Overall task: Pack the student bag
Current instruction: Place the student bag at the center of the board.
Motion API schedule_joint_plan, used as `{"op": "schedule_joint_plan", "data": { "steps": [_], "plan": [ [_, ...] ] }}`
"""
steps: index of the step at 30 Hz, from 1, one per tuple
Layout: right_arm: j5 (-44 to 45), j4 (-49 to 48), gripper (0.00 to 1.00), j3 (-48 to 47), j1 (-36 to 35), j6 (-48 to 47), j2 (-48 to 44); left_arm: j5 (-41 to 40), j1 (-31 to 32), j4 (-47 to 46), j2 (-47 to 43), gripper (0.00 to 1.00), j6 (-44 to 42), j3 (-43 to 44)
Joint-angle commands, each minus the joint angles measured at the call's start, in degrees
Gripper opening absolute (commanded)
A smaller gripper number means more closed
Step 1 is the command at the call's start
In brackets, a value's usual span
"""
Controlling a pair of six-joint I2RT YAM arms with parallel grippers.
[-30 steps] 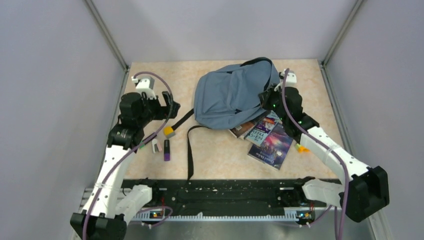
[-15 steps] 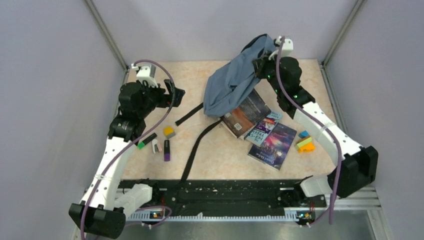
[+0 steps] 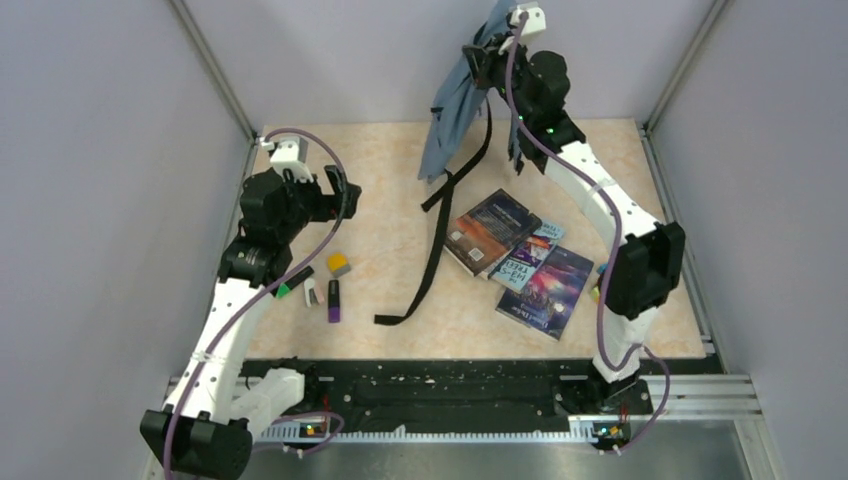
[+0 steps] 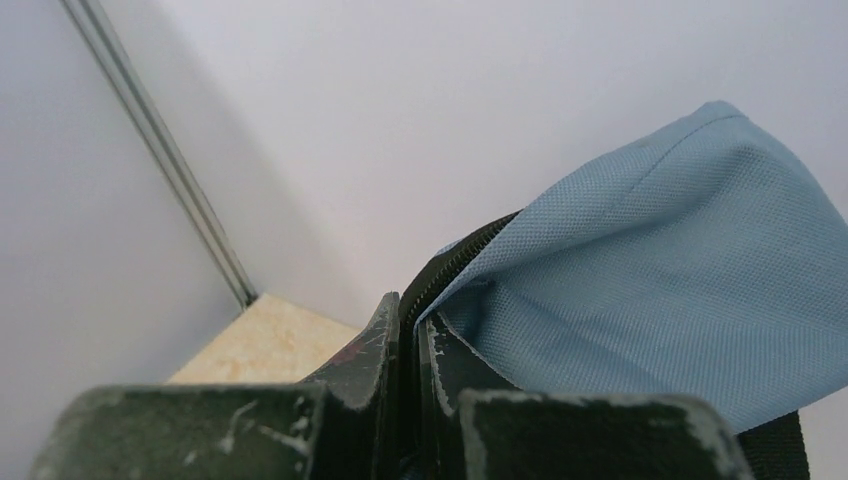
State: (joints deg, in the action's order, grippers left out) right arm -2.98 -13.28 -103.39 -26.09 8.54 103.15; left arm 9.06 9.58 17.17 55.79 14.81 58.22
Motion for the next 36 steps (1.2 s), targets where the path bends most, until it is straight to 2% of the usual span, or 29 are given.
{"op": "schedule_joint_plan", "data": {
  "steps": [1,6,9,11,14,18,22,26,27,29,30,31,34,36],
  "plan": [
    [-6.17,-12.01,0.00,-15.36,-0.56,1.22,5.37,-1.74,-0.27,-2.27,-1.65,0.98,-0.92,-0.20],
    [-4.04,-5.98,0.00,-29.37,-3.19,1.43,10.70,-2.45,-0.36,-1.68,-1.45,0.98,-0.77,-0.04],
    [0.63,-4.45,0.00,-26.11,-5.70,-0.48,7.61,-2.30,-0.36,-1.70,-1.78,0.98,-0.51,-0.03],
    [5.86,-5.48,0.00,-17.98,-7.64,-2.82,2.71,-2.13,-0.36,-1.74,-1.99,0.98,-0.32,-0.14],
    [15.84,-12.67,0.00,1.66,-11.35,-6.57,-8.81,-1.90,-0.36,-1.92,-2.04,0.98,0.15,-0.29],
    [29.31,-20.22,0.00,27.51,-14.03,-4.57,-22.19,-0.60,-0.27,-2.12,-1.61,0.98,1.20,-0.46],
    [34.08,-17.64,0.00,45.65,-15.43,3.26,-33.67,1.20,-0.27,-2.48,-0.98,0.98,1.80,-0.65],
    [33.22,-8.84,0.02,55.97,-15.89,10.73,-40.66,0.72,0.34,-2.43,-0.51,0.94,0.79,-0.71],
    [31.91,-7.08,0.17,57.31,-15.92,9.89,-41.76,0.26,0.57,-2.30,-0.51,0.94,0.30,-0.75],
    [32.91,-0.19,0.55,57.64,-15.93,7.89,-42.97,-0.31,0.97,-2.30,-0.59,0.94,-0.48,-0.81],
    [34.97,3.95,0.69,57.21,-15.89,6.94,-43.67,-0.47,1.08,-2.27,-0.61,0.94,-0.64,-0.89],
    [37.61,7.43,0.79,56.76,-15.89,5.74,-44.40,-0.48,1.21,-2.31,-0.60,0.94,-0.78,-0.95],
    [44.34,17.69,0.92,54.66,-15.50,4.46,-47.71,0.11,1.48,-2.55,-0.23,0.94,-0.76,-1.09],
    [43.08,22.54,0.94,52.95,-13.85,4.39,-49.33,0.61,1.57,-2.54,0.25,0.95,-0.51,-1.09]
  ]
}}
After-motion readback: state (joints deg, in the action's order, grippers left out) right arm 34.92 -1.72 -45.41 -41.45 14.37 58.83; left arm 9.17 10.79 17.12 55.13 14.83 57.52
